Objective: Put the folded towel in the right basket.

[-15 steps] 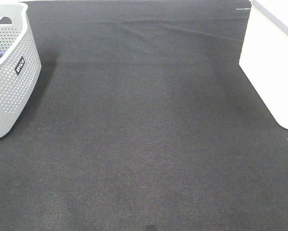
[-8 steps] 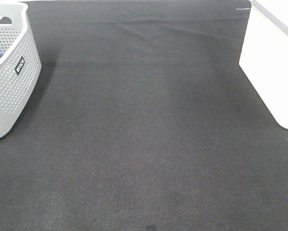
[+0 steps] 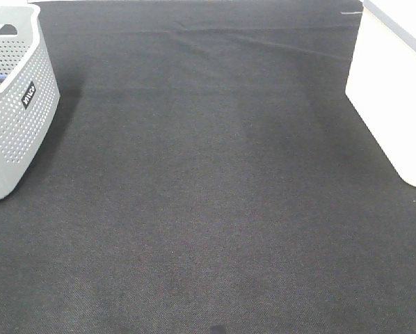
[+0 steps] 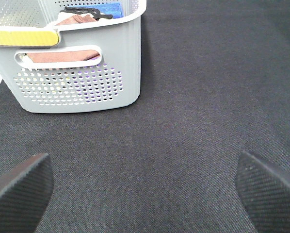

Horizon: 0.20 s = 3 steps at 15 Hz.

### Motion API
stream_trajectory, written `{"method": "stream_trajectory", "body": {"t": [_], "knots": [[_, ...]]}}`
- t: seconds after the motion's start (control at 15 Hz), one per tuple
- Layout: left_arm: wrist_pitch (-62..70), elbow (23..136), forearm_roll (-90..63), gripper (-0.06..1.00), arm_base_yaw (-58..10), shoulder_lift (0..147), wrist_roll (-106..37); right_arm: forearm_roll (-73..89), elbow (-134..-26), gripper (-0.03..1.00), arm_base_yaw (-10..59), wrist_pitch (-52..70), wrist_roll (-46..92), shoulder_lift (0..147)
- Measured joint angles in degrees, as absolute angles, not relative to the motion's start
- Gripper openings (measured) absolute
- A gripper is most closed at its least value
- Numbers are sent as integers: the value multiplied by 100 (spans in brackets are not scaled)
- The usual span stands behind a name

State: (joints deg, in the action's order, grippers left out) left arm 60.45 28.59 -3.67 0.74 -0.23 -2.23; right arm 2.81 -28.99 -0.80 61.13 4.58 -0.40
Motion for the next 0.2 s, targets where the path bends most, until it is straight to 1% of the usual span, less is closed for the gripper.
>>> {"method": "stream_trajectory", "body": {"t": [0.2], "knots": [[6045,2859,-367,97,74,-23,-223,281,-2899,67,-80,6113,458,-40]]}}
